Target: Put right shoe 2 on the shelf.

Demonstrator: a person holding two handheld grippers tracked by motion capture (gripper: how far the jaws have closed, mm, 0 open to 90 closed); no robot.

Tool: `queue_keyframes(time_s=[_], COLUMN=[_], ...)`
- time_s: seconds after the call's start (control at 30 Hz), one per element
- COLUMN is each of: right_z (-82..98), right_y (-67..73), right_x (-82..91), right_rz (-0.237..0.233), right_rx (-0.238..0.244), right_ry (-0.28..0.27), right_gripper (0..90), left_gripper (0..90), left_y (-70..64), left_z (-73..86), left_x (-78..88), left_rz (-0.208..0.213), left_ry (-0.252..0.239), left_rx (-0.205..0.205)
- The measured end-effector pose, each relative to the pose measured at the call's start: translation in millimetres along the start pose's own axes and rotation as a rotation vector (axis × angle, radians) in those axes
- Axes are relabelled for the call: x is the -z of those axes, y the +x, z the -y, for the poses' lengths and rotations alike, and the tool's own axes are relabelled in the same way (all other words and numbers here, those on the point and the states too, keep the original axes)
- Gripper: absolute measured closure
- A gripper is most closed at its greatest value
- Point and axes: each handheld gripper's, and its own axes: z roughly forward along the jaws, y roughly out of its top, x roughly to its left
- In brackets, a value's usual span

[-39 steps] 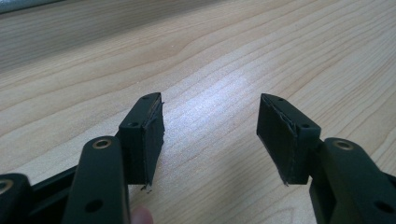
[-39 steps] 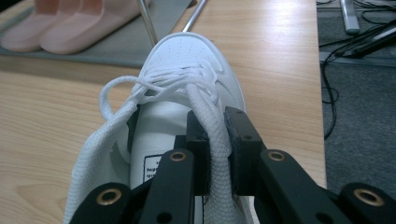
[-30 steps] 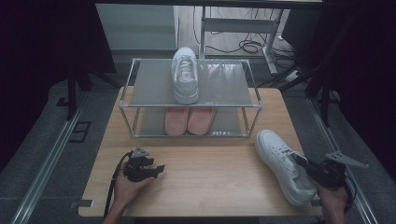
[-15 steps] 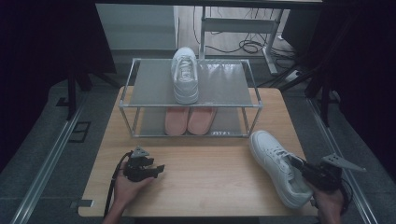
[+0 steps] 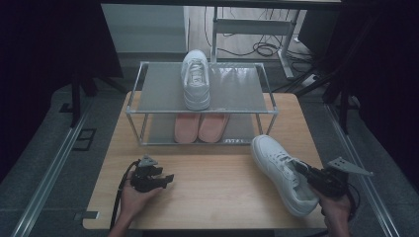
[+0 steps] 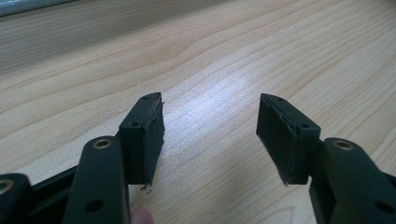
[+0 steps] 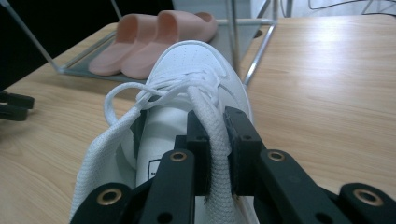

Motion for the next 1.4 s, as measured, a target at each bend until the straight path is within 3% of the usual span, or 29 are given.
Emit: queue_keyframes(time_s=[0.6, 1.4], right_z=[-12.4, -26.0], right_y=[32.4, 59.8], right_x=[-29.9, -47.5], right_rz=[-0.091, -0.171], right_rx=[0.023, 0.046], right_ry=[-0.014, -0.028], right_gripper=[81.1, 81.1], left_gripper=[41.6, 41.6], left_y=[0.4, 0.5], left_z=[-0.1, 0.0], left_x=[0.8, 0.1], left_rz=[0.001, 0.003], left_ry=[-0.002, 0.000], left_rx=[0.001, 0.003])
